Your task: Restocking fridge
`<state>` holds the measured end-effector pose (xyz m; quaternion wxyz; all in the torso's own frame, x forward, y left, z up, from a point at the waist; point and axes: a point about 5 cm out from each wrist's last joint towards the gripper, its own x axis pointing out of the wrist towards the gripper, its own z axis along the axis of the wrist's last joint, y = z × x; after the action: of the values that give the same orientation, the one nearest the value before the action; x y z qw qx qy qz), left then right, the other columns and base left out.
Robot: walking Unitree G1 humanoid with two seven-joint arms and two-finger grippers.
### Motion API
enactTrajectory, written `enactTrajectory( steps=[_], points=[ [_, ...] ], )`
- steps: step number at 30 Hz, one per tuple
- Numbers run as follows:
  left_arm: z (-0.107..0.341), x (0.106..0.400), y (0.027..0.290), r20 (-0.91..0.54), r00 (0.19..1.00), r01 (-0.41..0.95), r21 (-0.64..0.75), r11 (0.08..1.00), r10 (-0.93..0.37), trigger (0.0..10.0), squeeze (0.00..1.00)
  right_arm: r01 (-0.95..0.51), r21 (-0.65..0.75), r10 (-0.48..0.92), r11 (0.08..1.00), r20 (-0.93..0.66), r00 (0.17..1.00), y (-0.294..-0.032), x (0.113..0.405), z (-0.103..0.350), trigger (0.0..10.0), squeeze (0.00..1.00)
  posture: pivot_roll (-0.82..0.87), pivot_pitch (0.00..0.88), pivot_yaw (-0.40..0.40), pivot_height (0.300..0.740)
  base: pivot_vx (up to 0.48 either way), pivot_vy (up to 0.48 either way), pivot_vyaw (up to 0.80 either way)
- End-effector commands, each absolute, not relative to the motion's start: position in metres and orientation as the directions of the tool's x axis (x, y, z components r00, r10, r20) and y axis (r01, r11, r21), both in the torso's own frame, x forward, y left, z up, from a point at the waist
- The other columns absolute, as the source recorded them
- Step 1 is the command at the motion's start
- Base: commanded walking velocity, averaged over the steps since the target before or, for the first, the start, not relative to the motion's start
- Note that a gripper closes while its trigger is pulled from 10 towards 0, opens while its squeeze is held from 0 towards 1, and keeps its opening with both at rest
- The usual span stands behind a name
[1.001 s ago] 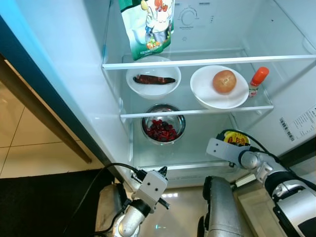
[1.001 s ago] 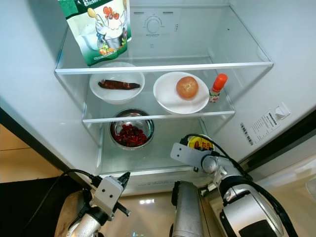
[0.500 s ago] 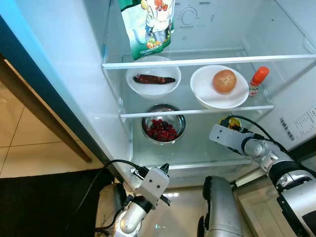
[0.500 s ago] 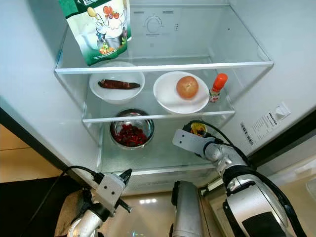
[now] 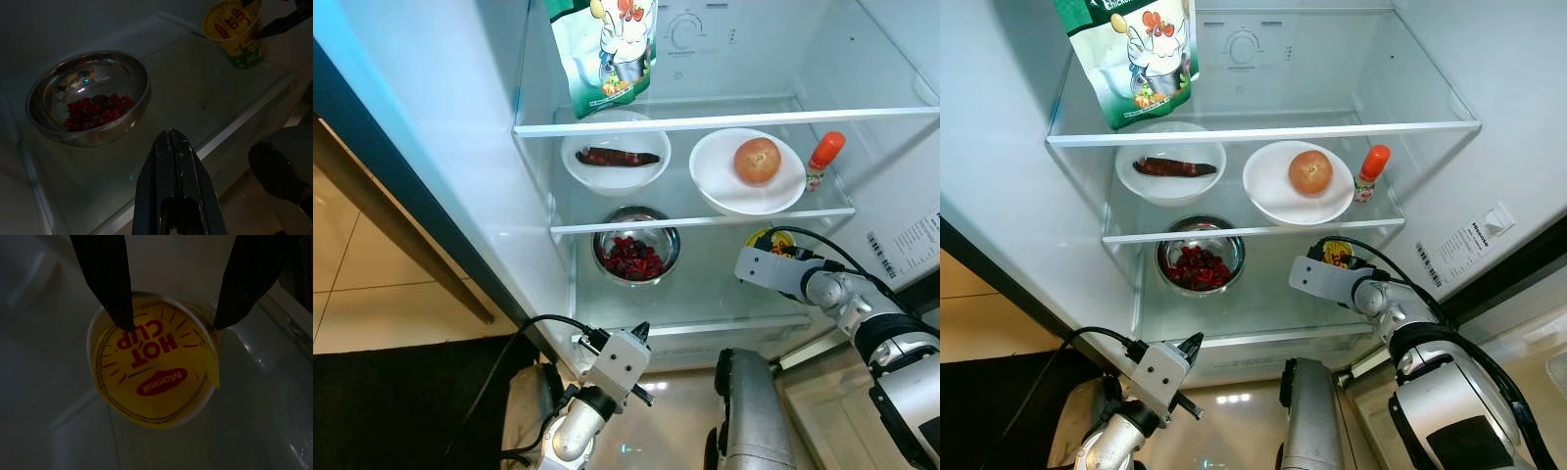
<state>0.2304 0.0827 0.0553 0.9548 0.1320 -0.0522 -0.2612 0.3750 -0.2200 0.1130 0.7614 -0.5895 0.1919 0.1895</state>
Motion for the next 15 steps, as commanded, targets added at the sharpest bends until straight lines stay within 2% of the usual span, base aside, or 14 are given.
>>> enactTrajectory(
  steps=[1,15],
  points=[
    [0.045,0.225,0.082,-0.02,0.856,0.503,0.268,0.822,-0.517,10.0,0.0,-0.551,-0.804,0.045,0.223,-0.557,0.83,-0.224,0.369,0.102,10.0,0.0,-0.01,0.301,-0.038,0.415,0.0,0.0,0.0],
    [0.045,0.225,0.082,-0.022,0.854,0.505,0.272,0.819,-0.519,10.0,0.0,-0.593,-0.779,-0.055,0.204,-0.614,0.788,-0.242,0.362,0.097,10.0,0.0,-0.01,0.293,-0.038,0.415,0.0,0.0,0.0]
  ],
)
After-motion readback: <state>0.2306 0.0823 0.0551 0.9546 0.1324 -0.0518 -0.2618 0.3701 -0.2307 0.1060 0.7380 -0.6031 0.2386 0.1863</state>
